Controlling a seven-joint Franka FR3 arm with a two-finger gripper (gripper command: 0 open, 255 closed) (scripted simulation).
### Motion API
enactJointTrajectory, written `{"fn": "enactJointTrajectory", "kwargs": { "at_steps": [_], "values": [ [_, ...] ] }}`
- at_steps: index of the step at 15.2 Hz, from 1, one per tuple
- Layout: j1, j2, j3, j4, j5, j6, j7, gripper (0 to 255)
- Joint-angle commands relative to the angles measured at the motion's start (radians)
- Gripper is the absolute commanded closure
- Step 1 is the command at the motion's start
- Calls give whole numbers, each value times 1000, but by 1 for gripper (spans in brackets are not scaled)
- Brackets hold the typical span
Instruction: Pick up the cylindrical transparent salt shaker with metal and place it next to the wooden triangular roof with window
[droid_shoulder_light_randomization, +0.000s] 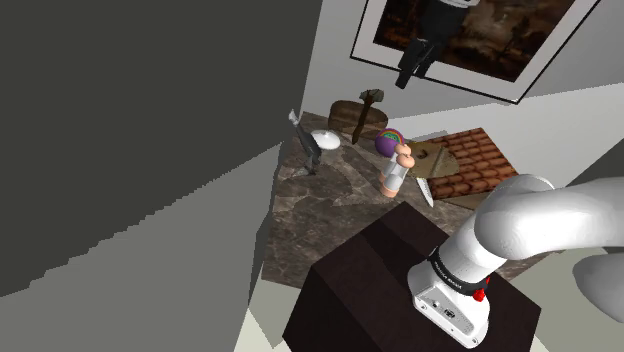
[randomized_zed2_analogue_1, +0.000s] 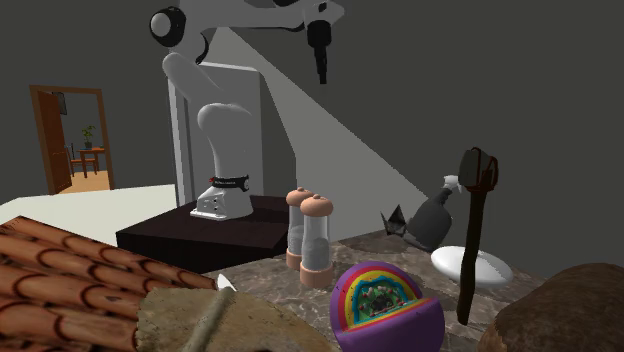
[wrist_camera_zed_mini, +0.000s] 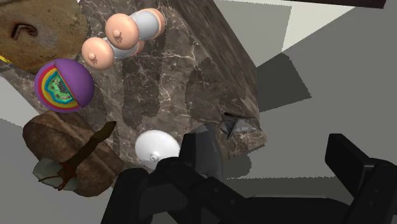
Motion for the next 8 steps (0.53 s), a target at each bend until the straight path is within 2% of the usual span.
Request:
{"fn": "enactJointTrajectory", "kwargs": {
  "at_steps": [1, 8],
  "values": [
    [0, 0, 0, 0, 0, 0, 0, 0],
    [-49, -56, -74, -228, -80, 184, -36, 0]
  ]
}}
